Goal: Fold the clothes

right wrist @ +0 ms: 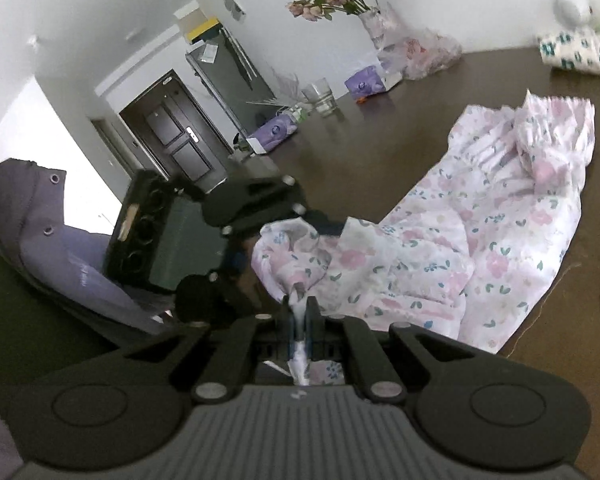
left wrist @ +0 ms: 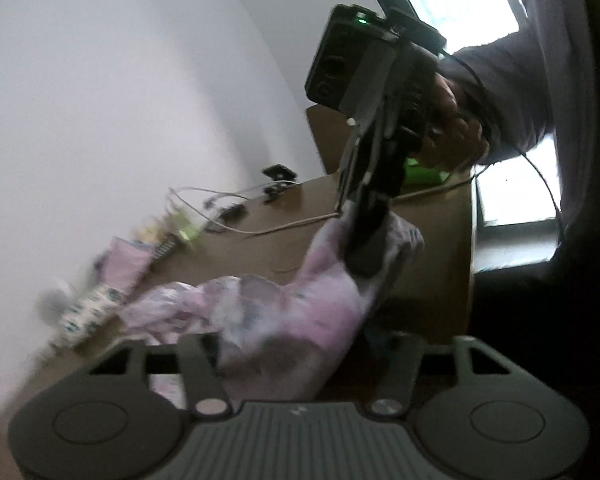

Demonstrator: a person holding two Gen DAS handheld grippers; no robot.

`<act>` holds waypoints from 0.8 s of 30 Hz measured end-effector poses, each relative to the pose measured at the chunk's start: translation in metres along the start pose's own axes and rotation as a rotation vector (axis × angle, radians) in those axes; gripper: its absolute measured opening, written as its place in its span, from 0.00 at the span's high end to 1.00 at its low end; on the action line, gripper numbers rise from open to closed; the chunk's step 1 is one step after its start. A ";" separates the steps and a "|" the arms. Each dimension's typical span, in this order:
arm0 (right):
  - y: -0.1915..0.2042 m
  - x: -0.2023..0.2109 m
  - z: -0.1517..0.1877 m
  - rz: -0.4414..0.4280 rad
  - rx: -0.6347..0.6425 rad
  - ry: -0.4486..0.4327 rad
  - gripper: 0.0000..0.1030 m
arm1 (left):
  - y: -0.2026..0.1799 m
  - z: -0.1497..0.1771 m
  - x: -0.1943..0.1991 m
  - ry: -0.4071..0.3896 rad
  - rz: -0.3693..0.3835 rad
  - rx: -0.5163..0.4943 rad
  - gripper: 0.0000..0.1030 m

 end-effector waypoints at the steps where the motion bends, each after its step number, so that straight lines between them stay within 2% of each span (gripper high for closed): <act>1: 0.001 0.002 0.001 -0.008 -0.015 0.003 0.95 | 0.002 0.000 -0.003 0.006 0.042 0.040 0.76; 2: 0.002 0.004 0.003 -0.002 -0.012 0.001 0.89 | 0.007 0.002 -0.005 0.019 0.089 0.108 0.87; 3: 0.005 0.006 0.008 0.038 0.035 -0.014 0.83 | 0.014 0.005 -0.008 0.037 0.139 0.194 0.87; 4: 0.007 0.007 0.012 0.078 0.081 -0.029 0.55 | 0.022 0.009 -0.010 0.044 0.178 0.278 0.87; 5: 0.010 0.009 0.016 0.119 0.128 -0.044 0.22 | 0.032 0.013 -0.011 0.045 0.204 0.362 0.87; 6: 0.013 0.011 0.020 0.159 0.175 -0.059 0.16 | 0.041 0.016 -0.013 0.051 0.222 0.441 0.87; 7: 0.016 0.013 0.024 0.200 0.221 -0.074 0.15 | 0.047 0.020 -0.012 0.056 0.232 0.504 0.87; 9: 0.023 0.018 0.032 0.280 0.315 -0.104 0.15 | 0.057 0.024 -0.009 0.059 0.265 0.607 0.87; 12: 0.025 0.008 0.037 0.385 0.442 -0.139 0.22 | 0.067 0.023 -0.005 0.046 0.352 0.746 0.88; 15: 0.032 -0.003 0.037 0.430 0.619 -0.169 0.37 | 0.068 0.018 0.002 0.036 0.461 0.842 0.88; 16: 0.034 -0.006 0.036 0.400 0.631 -0.160 0.56 | 0.069 0.018 0.003 0.036 0.486 0.869 0.88; 17: 0.035 -0.009 0.035 0.369 0.642 -0.151 0.70 | 0.069 0.018 0.003 0.035 0.511 0.895 0.88; 18: 0.036 -0.011 0.033 0.327 0.638 -0.138 0.74 | 0.069 0.018 0.004 0.035 0.537 0.921 0.88; 19: 0.034 -0.012 0.032 0.263 0.592 -0.117 0.82 | 0.069 0.020 0.004 0.040 0.554 0.943 0.88; 20: 0.031 -0.012 0.030 0.197 0.525 -0.099 0.83 | 0.069 0.022 0.005 0.048 0.567 0.962 0.88; 24: -0.009 -0.018 0.015 -0.047 0.036 -0.003 0.83 | 0.075 0.031 0.002 0.064 0.520 1.051 0.74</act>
Point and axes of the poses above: each gripper's, at about its wrist camera, not at the fingertips, and x roughly against the way its jaws point, y to its left, z to its underside, the point moved 7 cm from there along -x, roughly the way its jaws point, and after that the axes turned 6 degrees about -x, right-handed, at the moved point
